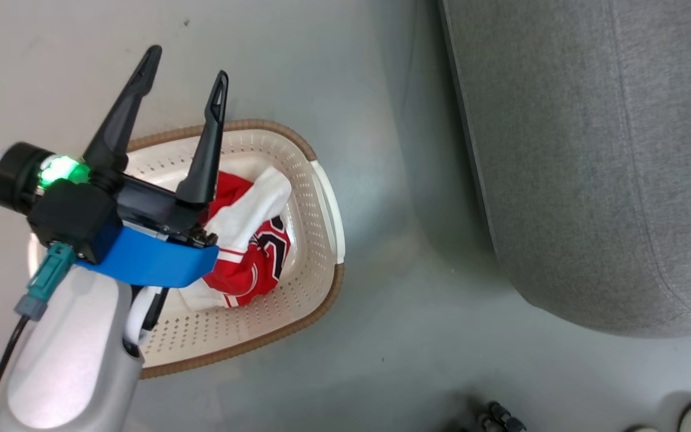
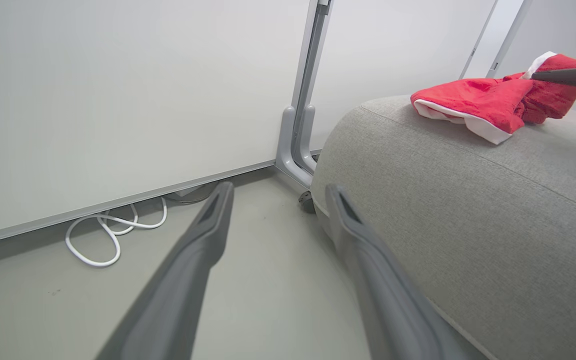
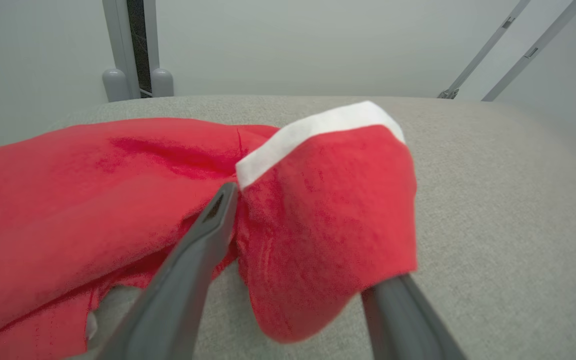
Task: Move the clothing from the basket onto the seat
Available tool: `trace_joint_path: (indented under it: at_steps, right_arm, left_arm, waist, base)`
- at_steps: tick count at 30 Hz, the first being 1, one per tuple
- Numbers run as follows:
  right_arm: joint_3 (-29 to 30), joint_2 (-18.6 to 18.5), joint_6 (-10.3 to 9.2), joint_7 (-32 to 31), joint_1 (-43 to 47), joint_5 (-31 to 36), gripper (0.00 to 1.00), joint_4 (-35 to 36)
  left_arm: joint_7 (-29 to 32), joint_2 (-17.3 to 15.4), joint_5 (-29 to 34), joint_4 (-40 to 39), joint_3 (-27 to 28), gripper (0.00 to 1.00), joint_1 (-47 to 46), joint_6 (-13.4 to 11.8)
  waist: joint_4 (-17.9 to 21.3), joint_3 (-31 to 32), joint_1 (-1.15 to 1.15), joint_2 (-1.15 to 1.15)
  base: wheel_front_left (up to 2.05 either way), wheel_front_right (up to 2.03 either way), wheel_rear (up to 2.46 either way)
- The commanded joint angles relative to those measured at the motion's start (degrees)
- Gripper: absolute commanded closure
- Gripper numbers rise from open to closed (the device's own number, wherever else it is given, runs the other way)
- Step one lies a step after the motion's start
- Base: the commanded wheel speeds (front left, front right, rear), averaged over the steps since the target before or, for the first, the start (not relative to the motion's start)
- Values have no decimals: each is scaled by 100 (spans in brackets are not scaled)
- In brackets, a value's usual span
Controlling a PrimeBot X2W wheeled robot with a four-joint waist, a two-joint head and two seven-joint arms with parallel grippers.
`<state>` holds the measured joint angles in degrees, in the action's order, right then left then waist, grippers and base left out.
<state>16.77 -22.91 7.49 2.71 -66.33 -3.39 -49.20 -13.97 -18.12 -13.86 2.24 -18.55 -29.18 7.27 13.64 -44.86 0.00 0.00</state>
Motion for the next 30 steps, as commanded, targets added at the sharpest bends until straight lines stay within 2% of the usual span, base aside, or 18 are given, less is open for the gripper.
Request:
trace_joint_path:
  at_steps: [1, 10, 17, 23, 30]
  right_arm:
    - [-15, 13, 1, 66, 165, 53, 0, -57]
    - [-315, 213, 1, 403, 1140, 494, 0, -256]
    - [-459, 478, 1, 557, 1948, 435, 0, 55]
    - [-498, 738, 1, 729, 2788, 445, 0, 870]
    - [-544, 1118, 1, 719, 4029, 678, 0, 2198]
  left_arm:
    - [-49, 45, -46, 98, -10, 0, 44, -1]
    - [-126, 530, -260, 760, 130, 0, 601, 8]
    - [-128, 904, -301, 952, 584, 0, 1348, 14]
    - [-125, 1136, -224, 1093, 915, 0, 1935, 19]
    - [-124, 1306, -170, 1254, 1157, 0, 2340, 22]
  waist:
    - [-80, 259, 0, 0]
    - [-333, 1722, 0, 0]
    - [-441, 2782, 0, 0]
    - [-538, 3467, 0, 0]
    - [-846, 3943, 0, 0]
  base:
    - [0, 0, 0]
    - [0, 0, 0]
    - [0, 0, 0]
    - [0, 0, 0]
    - [0, 0, 0]
